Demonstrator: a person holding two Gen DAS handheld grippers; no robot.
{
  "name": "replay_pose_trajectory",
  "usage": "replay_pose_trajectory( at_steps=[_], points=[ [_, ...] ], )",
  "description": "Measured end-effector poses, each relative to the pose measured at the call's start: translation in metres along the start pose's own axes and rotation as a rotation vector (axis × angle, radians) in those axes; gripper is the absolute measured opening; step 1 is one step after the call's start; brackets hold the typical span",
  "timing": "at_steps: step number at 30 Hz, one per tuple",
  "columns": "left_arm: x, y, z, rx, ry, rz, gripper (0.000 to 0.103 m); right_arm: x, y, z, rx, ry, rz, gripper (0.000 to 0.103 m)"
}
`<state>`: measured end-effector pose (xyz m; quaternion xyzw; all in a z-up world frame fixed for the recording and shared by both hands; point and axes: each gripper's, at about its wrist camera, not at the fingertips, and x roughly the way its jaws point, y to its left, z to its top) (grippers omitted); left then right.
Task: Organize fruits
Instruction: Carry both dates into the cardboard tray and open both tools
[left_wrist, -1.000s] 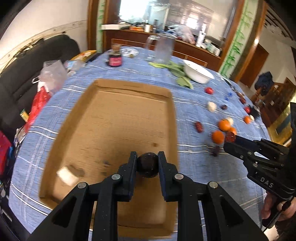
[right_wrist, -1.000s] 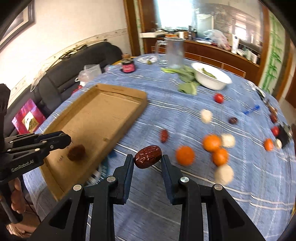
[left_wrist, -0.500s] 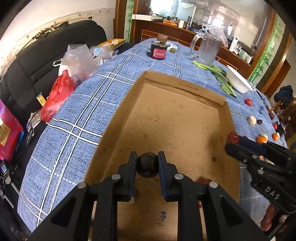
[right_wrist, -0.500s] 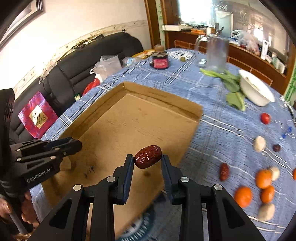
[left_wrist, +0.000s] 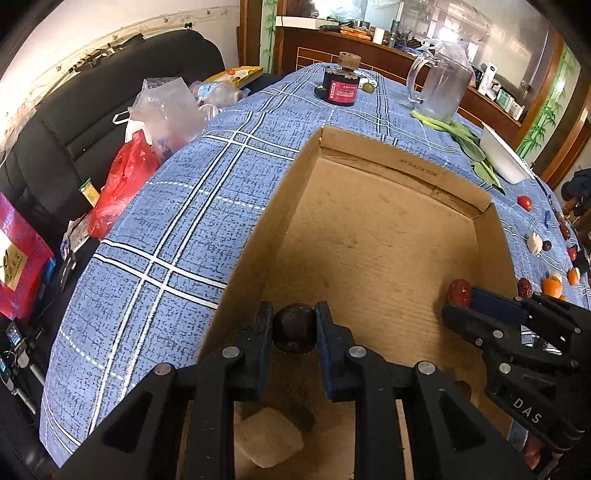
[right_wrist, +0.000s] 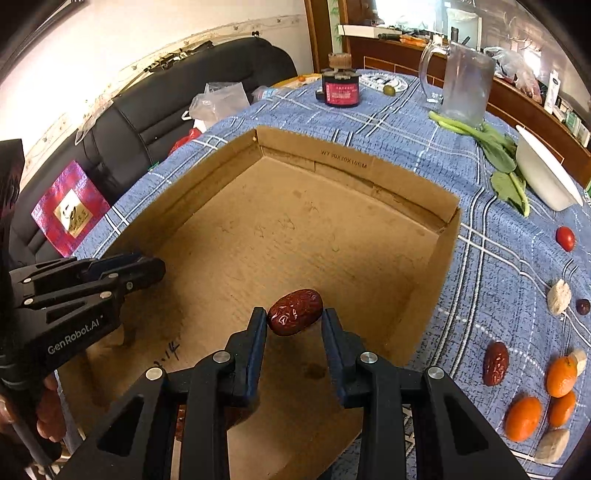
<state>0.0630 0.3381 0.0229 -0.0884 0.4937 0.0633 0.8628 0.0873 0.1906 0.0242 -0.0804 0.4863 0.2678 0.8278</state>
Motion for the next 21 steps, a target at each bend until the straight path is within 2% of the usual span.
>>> replay_pose_trajectory(
  at_steps=[4,6,9,21],
  points=[
    [0.000,0.000,-0.001,-0.003,0.004,0.009,0.024,0.000,0.001,-0.002,-0.017,0.006,-0.007,0.034],
    [-0.001,-0.001,-0.003,0.001,0.003,0.018,0.042,-0.001,0.002,-0.003,-0.024,0.005,-0.010,0.034],
    [-0.006,-0.006,-0.006,0.011,-0.016,0.022,0.050,-0.001,0.003,-0.005,-0.034,0.007,-0.014,0.035],
    [-0.033,-0.009,-0.018,0.012,-0.067,0.068,0.054,-0.033,-0.001,-0.023,-0.009,-0.024,0.004,0.035]
  ],
)
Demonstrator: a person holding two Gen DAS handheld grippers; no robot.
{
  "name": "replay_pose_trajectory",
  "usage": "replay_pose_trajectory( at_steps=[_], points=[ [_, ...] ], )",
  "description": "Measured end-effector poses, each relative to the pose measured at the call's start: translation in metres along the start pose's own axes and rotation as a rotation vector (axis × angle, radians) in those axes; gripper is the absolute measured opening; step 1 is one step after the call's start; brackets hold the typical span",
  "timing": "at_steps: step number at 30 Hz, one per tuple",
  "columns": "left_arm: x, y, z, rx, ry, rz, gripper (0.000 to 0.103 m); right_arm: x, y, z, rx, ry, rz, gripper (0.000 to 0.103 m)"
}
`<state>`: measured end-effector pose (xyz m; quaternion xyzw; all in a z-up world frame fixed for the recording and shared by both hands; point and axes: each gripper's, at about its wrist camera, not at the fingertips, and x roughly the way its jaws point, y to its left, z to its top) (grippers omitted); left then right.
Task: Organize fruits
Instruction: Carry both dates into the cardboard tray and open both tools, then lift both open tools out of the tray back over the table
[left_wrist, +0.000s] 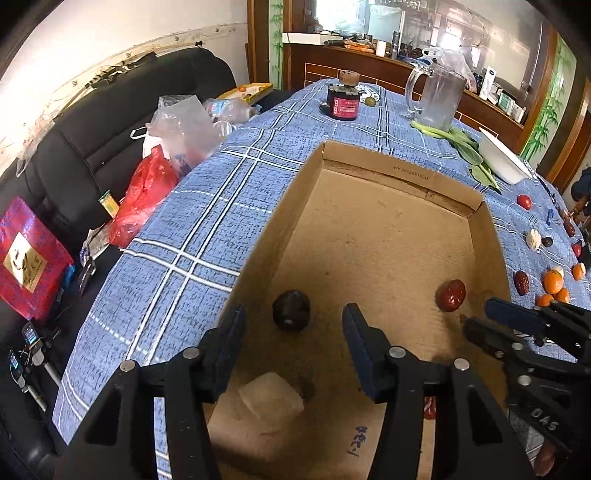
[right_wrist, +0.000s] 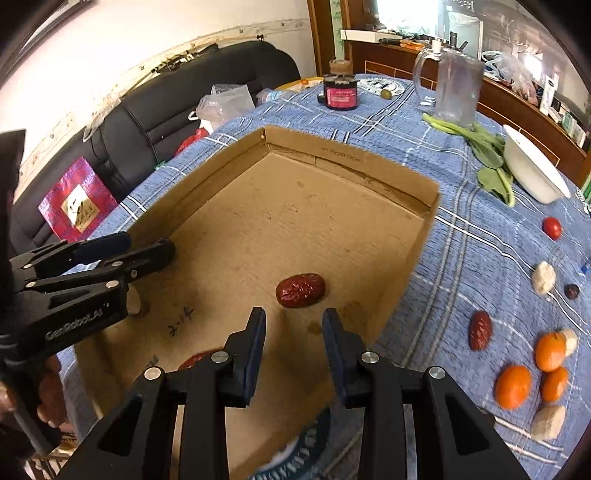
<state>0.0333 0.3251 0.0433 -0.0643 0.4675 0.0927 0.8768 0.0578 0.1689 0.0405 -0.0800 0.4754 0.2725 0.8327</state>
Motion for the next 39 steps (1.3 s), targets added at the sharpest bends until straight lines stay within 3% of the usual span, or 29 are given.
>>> replay_pose_trajectory(
  at_steps=[5,7,11,16,20,22,29,34,39],
  points=[
    [-0.014,-0.005,-0.012,-0.023,-0.015,0.002,0.054,-0.029,-0.009,-0.015,0.029,-0.038,0.013,0.036],
    [-0.023,-0.012,-0.017,-0.030,-0.031,0.003,0.055,-0.042,-0.015,-0.024,0.043,-0.052,0.004,0.044],
    [-0.044,-0.033,-0.029,-0.025,-0.090,0.004,0.069,-0.066,-0.032,-0.049,0.081,-0.071,-0.006,0.047],
    [-0.059,-0.073,-0.038,0.019,-0.117,-0.037,0.077,-0.091,-0.059,-0.083,0.122,-0.080,-0.057,0.046],
    [-0.062,-0.110,-0.042,0.065,-0.099,-0.080,0.079,-0.111,-0.084,-0.111,0.162,-0.089,-0.097,0.049],
    [-0.062,-0.131,-0.046,0.093,-0.089,-0.106,0.079,-0.122,-0.100,-0.126,0.198,-0.101,-0.124,0.058],
    [-0.061,-0.207,-0.065,0.230,-0.059,-0.151,0.079,-0.153,-0.161,-0.167,0.336,-0.121,-0.189,0.059],
    [-0.058,-0.230,-0.072,0.262,-0.038,-0.147,0.079,-0.162,-0.195,-0.182,0.405,-0.119,-0.208,0.059],
    [-0.054,-0.232,-0.077,0.254,-0.011,-0.126,0.079,-0.155,-0.212,-0.175,0.404,-0.116,-0.176,0.059]
  ],
)
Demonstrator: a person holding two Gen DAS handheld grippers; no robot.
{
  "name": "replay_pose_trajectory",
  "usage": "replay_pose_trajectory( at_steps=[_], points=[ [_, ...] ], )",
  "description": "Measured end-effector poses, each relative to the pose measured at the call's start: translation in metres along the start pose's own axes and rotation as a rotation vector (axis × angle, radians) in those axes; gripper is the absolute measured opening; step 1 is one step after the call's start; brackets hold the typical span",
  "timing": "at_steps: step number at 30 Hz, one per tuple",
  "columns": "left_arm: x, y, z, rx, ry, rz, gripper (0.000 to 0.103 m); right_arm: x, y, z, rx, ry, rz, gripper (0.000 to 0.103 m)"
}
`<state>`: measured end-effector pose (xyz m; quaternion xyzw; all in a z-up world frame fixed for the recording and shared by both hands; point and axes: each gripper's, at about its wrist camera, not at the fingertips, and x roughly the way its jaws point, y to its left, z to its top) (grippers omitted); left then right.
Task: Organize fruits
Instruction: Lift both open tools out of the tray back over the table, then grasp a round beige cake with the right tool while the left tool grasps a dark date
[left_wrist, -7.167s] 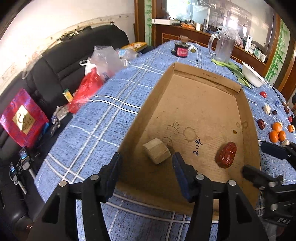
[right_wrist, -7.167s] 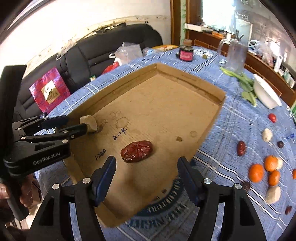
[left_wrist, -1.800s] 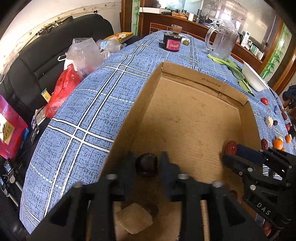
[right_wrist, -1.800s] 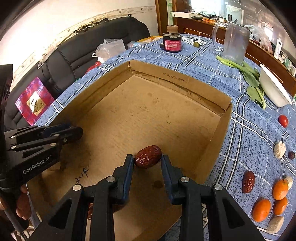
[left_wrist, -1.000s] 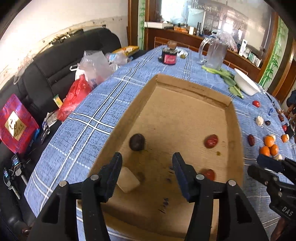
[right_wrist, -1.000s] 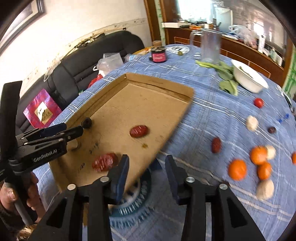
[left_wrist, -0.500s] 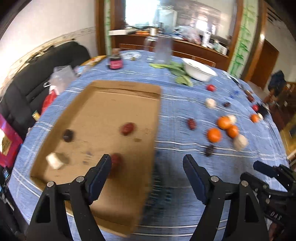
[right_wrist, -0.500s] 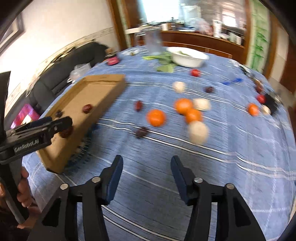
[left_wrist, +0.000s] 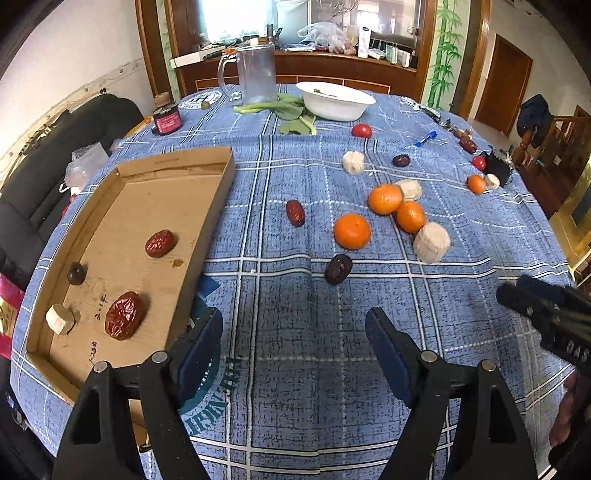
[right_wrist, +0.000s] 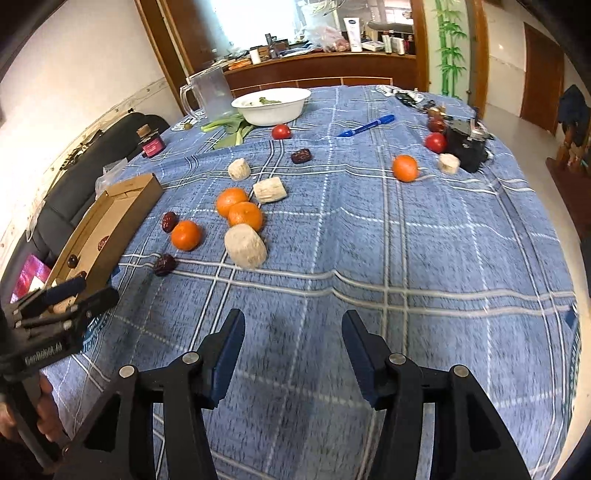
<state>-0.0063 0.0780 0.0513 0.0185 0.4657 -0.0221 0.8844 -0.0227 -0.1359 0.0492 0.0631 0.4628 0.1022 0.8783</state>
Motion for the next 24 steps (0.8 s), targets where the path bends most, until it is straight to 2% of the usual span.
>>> replay_pose_trajectory(
  at_steps=[3,4,5,11,12,13,15,21,22,23,24],
  points=[
    [0.002,0.002,-0.001,0.001,0.012,0.015,0.079,0.017,0.009,0.014,-0.026,0.020,0.042,0.060],
    [0.003,0.003,-0.001,0.000,0.014,0.018,0.079,0.024,0.015,0.020,-0.045,0.026,0.047,0.065],
    [0.003,0.004,0.000,-0.002,0.017,0.019,0.079,0.032,0.020,0.024,-0.062,0.031,0.047,0.066],
    [0.011,0.005,0.008,-0.007,0.040,0.001,0.079,0.064,0.036,0.039,-0.111,0.041,0.047,0.066],
    [0.013,0.003,0.010,-0.006,0.044,-0.008,0.079,0.068,0.038,0.039,-0.123,0.048,0.030,0.064],
    [0.016,0.001,0.013,-0.001,0.046,-0.013,0.079,0.073,0.039,0.039,-0.136,0.058,0.017,0.045],
    [0.022,-0.004,0.018,0.007,0.050,-0.021,0.079,0.073,0.038,0.039,-0.154,0.058,0.026,0.034],
    [0.044,-0.021,0.030,0.035,0.080,-0.084,0.078,0.050,0.019,0.035,-0.129,0.022,0.007,0.034],
    [0.050,-0.023,0.030,0.040,0.092,-0.103,0.077,0.047,0.017,0.034,-0.127,0.018,0.001,0.033],
    [0.054,-0.025,0.031,0.041,0.099,-0.117,0.065,0.042,0.013,0.032,-0.124,0.013,-0.003,0.033],
    [0.058,-0.026,0.031,0.043,0.107,-0.126,0.044,0.038,0.010,0.030,-0.119,0.011,-0.006,0.033]
  ],
)
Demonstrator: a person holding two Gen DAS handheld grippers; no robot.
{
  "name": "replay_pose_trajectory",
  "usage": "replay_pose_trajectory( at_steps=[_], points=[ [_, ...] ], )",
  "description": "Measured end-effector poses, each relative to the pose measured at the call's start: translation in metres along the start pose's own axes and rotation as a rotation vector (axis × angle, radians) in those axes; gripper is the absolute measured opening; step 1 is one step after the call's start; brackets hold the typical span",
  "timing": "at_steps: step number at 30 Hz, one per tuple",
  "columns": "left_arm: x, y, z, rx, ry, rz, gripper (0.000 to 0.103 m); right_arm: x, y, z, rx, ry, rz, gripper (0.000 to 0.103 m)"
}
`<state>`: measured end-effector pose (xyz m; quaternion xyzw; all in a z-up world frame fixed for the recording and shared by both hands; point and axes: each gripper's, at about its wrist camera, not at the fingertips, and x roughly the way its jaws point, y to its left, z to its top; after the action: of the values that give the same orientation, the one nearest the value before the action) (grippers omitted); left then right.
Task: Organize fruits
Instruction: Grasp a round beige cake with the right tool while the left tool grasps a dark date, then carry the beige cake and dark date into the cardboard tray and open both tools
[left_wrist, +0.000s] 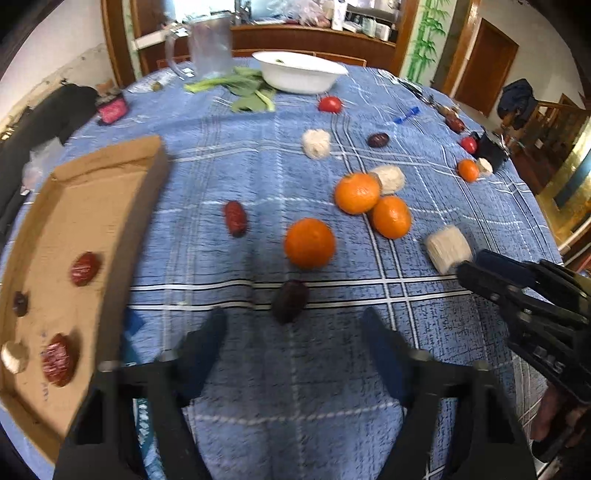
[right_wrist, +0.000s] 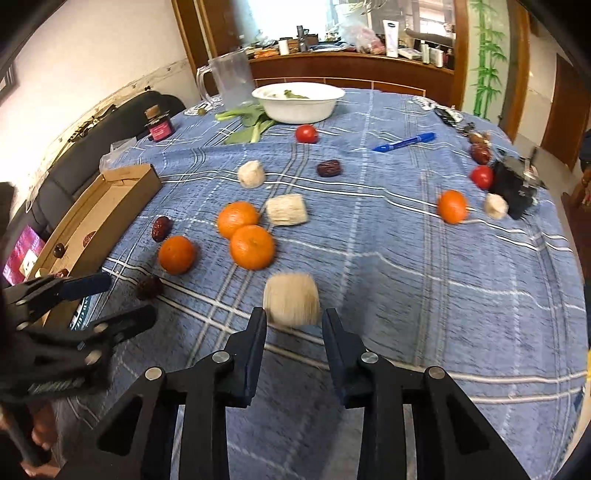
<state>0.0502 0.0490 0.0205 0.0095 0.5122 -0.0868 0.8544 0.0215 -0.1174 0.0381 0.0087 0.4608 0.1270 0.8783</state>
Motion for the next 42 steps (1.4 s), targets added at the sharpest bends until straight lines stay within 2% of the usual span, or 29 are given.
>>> replay_pose_trajectory(
  at_steps=[1,2,3,8,12,15,16,18,20,21,22,24,28,36,42],
  points=[
    [0.008,0.000,0.001,0.007,0.027,-0.012,0.037,-0.003,-0.003,-0.002,0.007,-0.003,-0.003,0.033],
    [0.008,-0.001,0.001,0.019,-0.001,0.000,0.031,-0.006,-0.005,-0.004,0.011,-0.005,-0.006,0.033],
    [0.009,-0.001,0.002,0.031,-0.011,0.002,0.020,-0.008,-0.007,-0.006,0.015,-0.004,-0.007,0.033],
    [0.014,0.005,0.006,0.013,0.008,-0.036,0.020,-0.006,-0.015,-0.012,0.052,0.008,0.016,0.034],
    [0.013,0.005,0.006,0.017,0.009,-0.039,0.020,-0.002,-0.019,-0.003,0.092,-0.003,0.034,0.035],
    [0.012,0.006,0.006,0.016,0.009,-0.048,0.021,0.009,-0.018,0.008,0.105,0.015,0.058,0.057],
    [0.012,0.008,0.006,0.010,0.010,-0.058,0.021,0.011,-0.018,0.010,0.109,0.015,0.049,0.057],
    [0.012,0.010,0.006,0.000,0.011,-0.073,0.021,0.019,-0.015,0.015,0.103,0.018,0.056,0.057],
    [0.013,0.012,0.007,-0.011,0.011,-0.087,0.021,0.028,-0.013,0.019,0.097,0.028,0.021,0.057],
    [0.013,0.013,0.007,-0.015,0.010,-0.092,0.021,0.032,-0.012,0.020,0.091,0.040,0.017,0.052],
    [0.013,0.013,0.007,-0.012,0.008,-0.093,0.021,0.035,-0.010,0.020,0.079,0.041,0.000,0.038],
    [0.012,0.011,0.006,0.001,0.002,-0.084,0.020,0.035,-0.006,0.021,0.043,0.029,-0.016,0.039],
    [0.009,0.007,0.003,0.024,-0.007,-0.070,0.020,0.030,-0.009,0.017,0.055,0.021,-0.006,0.038],
    [-0.020,0.000,-0.005,0.021,-0.040,-0.174,0.020,-0.017,-0.010,-0.005,0.068,-0.031,-0.021,0.039],
    [-0.039,-0.001,-0.009,0.033,-0.065,-0.213,0.020,-0.037,0.002,-0.022,0.065,-0.034,-0.053,0.039]
  ],
)
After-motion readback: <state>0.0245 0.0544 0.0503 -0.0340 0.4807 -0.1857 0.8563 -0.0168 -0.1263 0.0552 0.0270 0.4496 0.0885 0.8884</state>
